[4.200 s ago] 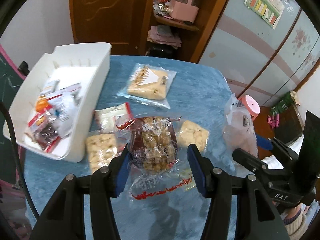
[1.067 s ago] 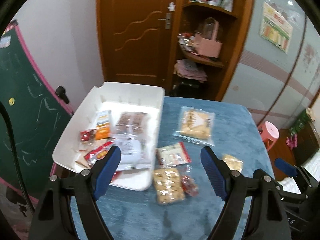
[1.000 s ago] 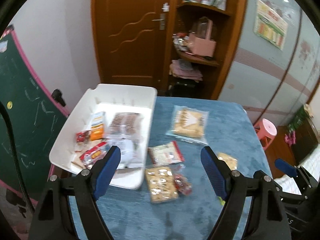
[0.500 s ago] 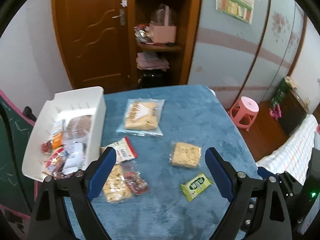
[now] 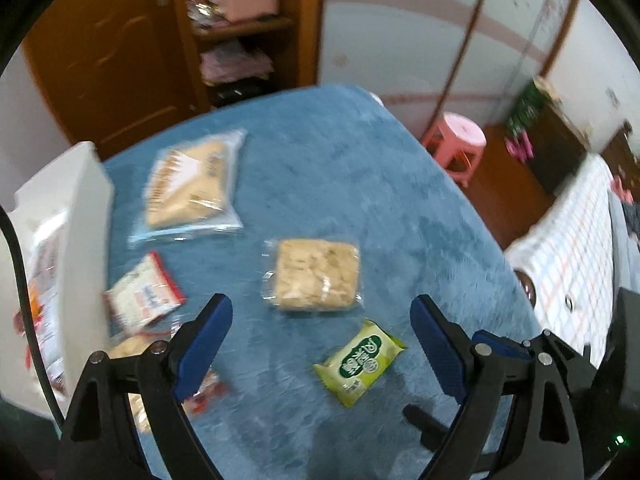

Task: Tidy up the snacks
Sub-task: 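Move both grippers back over the remaining snacks on the table, then grasp the cracker pack with the left gripper while the right grasps the green-yellow candy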

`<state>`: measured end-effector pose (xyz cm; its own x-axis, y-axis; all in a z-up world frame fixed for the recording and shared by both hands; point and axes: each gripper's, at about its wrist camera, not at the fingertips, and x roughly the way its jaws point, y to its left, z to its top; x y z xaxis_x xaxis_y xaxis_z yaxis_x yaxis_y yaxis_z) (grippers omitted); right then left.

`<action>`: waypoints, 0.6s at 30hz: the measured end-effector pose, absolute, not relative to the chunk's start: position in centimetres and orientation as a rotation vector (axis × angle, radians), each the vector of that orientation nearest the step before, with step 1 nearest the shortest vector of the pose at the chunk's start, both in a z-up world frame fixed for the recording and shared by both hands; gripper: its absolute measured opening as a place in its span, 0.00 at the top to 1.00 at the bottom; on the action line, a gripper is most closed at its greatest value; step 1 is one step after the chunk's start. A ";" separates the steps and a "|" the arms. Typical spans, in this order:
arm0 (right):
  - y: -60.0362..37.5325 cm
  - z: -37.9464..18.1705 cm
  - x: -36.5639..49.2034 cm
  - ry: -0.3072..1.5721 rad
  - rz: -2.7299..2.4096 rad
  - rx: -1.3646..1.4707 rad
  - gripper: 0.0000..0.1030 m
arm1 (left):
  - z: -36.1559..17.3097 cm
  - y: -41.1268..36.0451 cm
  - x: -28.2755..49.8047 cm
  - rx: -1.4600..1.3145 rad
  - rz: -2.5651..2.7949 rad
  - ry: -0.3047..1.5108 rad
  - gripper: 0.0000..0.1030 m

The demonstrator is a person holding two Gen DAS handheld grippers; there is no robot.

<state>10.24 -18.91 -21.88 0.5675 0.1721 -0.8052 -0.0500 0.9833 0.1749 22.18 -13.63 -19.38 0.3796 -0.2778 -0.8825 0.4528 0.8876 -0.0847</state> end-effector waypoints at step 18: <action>-16.5 -25.0 15.1 0.981 0.147 0.030 0.20 | -26.5 -16.1 27.1 0.195 -0.495 1.258 0.13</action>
<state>15.10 -16.49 -24.99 0.5468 0.1372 -0.8259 -0.1101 0.9897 0.0915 27.07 -16.06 -26.52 0.2199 -0.2499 -0.9430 0.4592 0.8793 -0.1260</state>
